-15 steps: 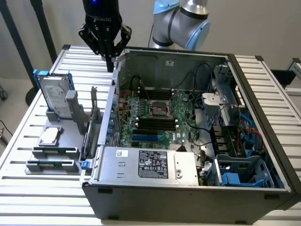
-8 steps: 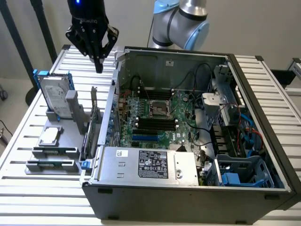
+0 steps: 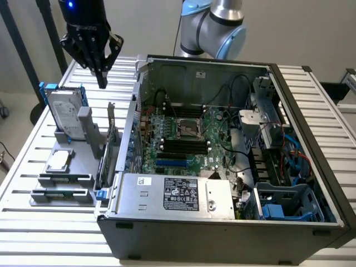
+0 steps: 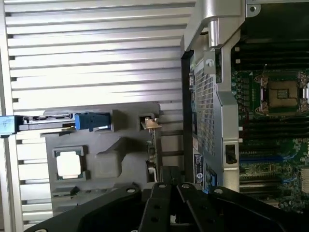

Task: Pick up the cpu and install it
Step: 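Reach for the cpu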

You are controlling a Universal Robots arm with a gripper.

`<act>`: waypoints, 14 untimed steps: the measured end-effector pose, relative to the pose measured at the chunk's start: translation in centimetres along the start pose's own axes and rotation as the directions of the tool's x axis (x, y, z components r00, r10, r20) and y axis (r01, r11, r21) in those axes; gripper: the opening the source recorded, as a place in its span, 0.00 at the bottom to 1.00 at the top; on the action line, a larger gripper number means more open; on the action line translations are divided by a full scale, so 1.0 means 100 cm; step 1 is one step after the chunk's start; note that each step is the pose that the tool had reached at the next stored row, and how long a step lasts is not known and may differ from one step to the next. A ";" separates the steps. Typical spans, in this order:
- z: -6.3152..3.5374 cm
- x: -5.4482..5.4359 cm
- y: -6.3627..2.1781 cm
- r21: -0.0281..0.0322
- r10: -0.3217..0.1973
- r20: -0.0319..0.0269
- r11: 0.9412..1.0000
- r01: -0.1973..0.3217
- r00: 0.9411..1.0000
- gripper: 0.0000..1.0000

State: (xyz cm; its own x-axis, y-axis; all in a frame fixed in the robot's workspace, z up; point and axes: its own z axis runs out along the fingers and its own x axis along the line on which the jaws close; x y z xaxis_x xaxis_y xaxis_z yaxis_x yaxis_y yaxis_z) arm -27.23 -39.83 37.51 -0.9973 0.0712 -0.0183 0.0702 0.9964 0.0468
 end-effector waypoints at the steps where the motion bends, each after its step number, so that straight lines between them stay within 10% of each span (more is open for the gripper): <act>1: 0.0007 0.004 -0.0004 0.001 0.000 0.000 1.000 0.000 1.000 0.11; 14: 0.0088 0.064 -0.0049 0.008 0.000 -0.005 1.000 0.000 1.000 0.11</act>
State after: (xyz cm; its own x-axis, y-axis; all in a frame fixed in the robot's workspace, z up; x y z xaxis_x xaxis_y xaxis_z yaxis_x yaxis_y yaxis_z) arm -33.61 -39.83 36.49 -0.9974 0.0711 -0.0136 0.0705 0.9968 0.0384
